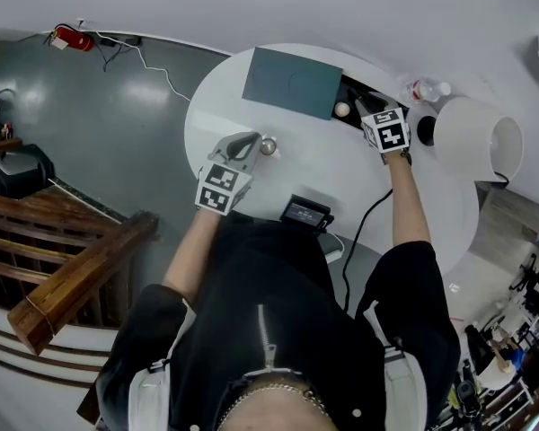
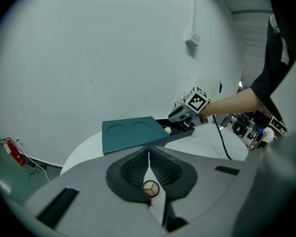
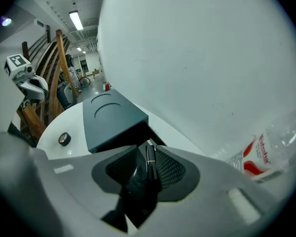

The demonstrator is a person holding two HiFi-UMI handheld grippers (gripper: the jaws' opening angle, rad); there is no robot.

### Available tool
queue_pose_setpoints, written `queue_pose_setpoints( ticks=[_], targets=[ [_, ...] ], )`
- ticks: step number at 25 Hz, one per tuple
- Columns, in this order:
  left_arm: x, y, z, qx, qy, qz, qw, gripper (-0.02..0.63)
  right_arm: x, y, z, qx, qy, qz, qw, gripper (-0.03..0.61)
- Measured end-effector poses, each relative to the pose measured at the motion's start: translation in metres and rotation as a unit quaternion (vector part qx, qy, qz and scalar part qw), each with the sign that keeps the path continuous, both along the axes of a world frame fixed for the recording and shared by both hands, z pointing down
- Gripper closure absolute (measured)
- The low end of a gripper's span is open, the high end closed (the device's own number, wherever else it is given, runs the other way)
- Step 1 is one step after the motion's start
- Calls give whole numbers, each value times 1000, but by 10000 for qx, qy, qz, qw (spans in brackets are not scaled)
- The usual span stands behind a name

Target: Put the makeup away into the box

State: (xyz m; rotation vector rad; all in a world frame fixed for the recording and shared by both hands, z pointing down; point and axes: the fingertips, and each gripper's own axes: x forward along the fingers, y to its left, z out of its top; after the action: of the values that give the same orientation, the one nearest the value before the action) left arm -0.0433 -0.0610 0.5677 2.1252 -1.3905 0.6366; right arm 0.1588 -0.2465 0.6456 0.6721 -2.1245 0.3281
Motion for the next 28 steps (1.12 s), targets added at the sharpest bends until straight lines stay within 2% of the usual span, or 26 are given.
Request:
queue_pose_setpoints(
  ticks=[8,15,28],
  targets=[
    [-8,1,-5,215,141,230,9994,600,-17,29,-37,304,-132,80,9994,460],
    [-24,15,-12,386,226,396,9982,600,-51,70,-58,492,-109,-112,9987,460],
    [-71,56,-16,492,204,446,9976,598,-123,139,-52,444,-124,-438,9980,460]
  ],
)
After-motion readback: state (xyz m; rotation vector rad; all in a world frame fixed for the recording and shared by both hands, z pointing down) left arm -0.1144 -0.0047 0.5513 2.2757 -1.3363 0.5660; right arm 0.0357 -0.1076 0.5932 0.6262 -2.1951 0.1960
